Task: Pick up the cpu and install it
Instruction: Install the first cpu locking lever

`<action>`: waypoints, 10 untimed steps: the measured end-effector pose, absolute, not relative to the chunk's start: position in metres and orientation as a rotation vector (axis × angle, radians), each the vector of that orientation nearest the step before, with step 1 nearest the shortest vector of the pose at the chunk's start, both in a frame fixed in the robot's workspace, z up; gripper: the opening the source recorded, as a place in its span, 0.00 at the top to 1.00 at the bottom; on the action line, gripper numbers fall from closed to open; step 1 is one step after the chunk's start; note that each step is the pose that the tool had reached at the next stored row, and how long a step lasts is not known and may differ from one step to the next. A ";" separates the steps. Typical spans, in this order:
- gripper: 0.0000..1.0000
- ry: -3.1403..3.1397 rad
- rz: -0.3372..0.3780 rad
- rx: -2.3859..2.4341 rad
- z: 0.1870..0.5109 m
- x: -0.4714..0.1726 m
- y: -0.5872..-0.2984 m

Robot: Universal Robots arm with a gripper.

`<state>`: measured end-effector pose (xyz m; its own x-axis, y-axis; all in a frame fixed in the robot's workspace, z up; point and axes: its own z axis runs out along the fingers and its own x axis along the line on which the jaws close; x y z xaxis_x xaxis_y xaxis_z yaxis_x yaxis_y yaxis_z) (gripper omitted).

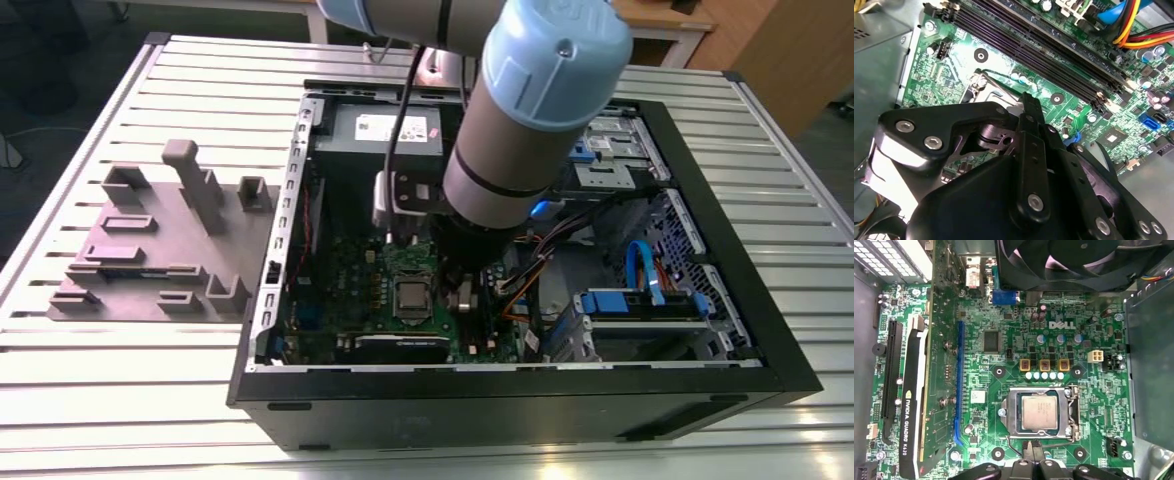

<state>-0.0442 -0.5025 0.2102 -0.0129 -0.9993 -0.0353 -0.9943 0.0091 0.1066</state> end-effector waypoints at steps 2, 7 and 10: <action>0.90 -2.193 -0.151 2.172 0.209 -0.045 -0.503; 0.90 -2.184 -0.133 2.169 0.207 -0.045 -0.503; 0.90 -2.172 -0.121 2.171 0.207 -0.045 -0.503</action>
